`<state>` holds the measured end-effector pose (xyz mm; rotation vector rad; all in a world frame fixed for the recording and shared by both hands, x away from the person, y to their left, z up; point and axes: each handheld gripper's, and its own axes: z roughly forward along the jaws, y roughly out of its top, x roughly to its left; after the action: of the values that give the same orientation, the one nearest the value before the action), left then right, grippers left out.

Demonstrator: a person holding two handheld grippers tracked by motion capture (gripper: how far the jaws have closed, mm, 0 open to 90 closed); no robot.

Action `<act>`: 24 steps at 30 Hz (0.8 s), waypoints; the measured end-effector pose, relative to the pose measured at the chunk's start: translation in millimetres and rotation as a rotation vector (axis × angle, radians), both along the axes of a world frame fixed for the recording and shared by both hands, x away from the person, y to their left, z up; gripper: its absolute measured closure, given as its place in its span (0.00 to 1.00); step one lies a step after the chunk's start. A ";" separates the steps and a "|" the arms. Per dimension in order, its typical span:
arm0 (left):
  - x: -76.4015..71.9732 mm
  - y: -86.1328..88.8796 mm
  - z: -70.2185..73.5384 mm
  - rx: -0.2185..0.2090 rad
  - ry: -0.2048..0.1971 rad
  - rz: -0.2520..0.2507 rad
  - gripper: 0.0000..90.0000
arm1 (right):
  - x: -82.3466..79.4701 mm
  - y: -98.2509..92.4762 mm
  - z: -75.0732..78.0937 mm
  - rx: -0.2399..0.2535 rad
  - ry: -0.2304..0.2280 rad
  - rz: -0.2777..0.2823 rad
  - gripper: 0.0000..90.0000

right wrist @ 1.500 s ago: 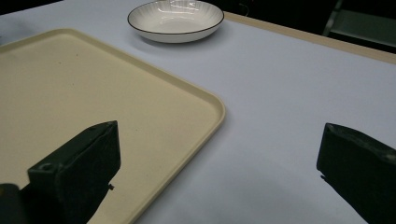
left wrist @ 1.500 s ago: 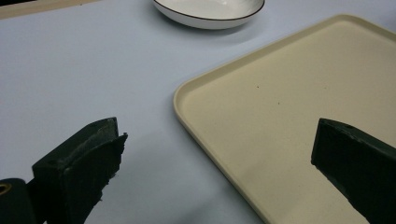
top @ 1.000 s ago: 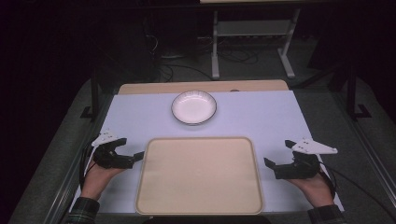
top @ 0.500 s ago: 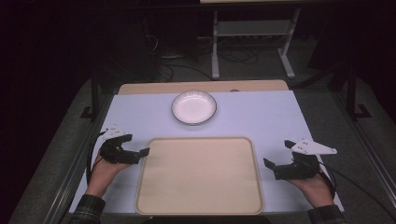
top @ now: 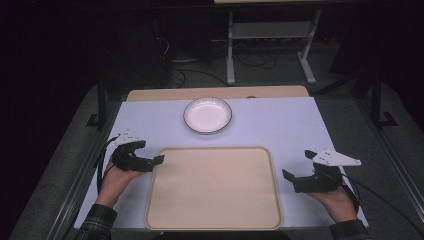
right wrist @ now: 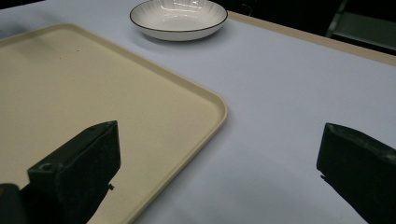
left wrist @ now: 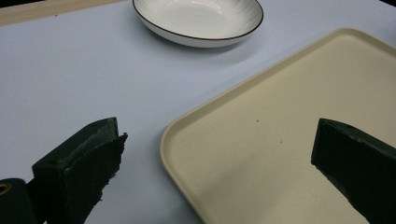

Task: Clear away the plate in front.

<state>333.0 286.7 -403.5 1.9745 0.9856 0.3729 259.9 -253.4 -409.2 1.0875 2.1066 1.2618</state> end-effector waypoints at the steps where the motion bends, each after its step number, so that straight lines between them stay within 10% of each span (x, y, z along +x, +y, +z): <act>1: 1.1 -0.8 0.3 0.001 0.001 -0.001 0.01 | 0.1 0.0 -0.1 -0.001 0.000 -0.001 0.00; 24: 20.6 -20.3 1.7 -0.011 0.012 -0.021 0.01 | -0.1 -0.1 0.2 0.005 0.003 0.005 0.00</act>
<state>353.6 266.4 -401.8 1.9778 0.9717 0.3441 259.9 -253.5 -409.0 1.0874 2.1111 1.2692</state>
